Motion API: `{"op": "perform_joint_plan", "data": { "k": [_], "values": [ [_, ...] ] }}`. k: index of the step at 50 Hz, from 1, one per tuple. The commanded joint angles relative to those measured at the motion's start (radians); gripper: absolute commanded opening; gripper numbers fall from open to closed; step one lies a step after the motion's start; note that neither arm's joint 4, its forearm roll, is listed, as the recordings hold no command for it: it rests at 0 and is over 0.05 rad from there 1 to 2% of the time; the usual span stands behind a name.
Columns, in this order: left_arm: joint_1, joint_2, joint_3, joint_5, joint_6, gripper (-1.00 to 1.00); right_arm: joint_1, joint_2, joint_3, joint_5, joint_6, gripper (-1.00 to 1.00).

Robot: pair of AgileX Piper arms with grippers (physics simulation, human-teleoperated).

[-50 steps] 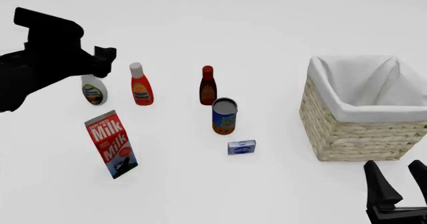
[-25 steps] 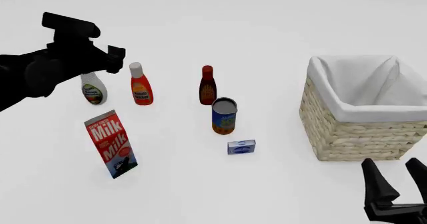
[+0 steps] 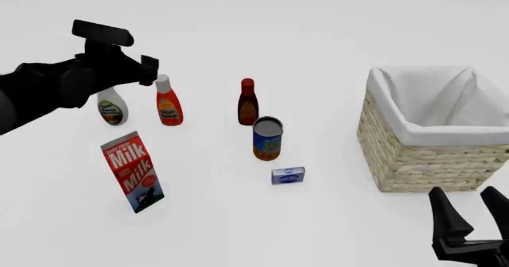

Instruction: Pick the ketchup and place it in the basket.

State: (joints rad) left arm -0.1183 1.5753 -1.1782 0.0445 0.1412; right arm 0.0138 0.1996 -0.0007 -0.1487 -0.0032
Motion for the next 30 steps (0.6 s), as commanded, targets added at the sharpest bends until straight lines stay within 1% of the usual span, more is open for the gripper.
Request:
{"op": "perform_joint_plan", "data": {
  "k": [1,18,30],
  "values": [
    [0.000,0.066,-0.035,-0.021,-0.009,1.00,0.001,0.028,0.000,-0.023,0.002,1.00],
    [0.005,0.155,-0.103,-0.033,-0.026,1.00,0.003,0.092,0.000,-0.073,0.003,1.00],
    [0.009,0.199,-0.128,-0.047,-0.034,1.00,0.006,0.128,0.001,-0.098,0.002,1.00]
  ]
}}
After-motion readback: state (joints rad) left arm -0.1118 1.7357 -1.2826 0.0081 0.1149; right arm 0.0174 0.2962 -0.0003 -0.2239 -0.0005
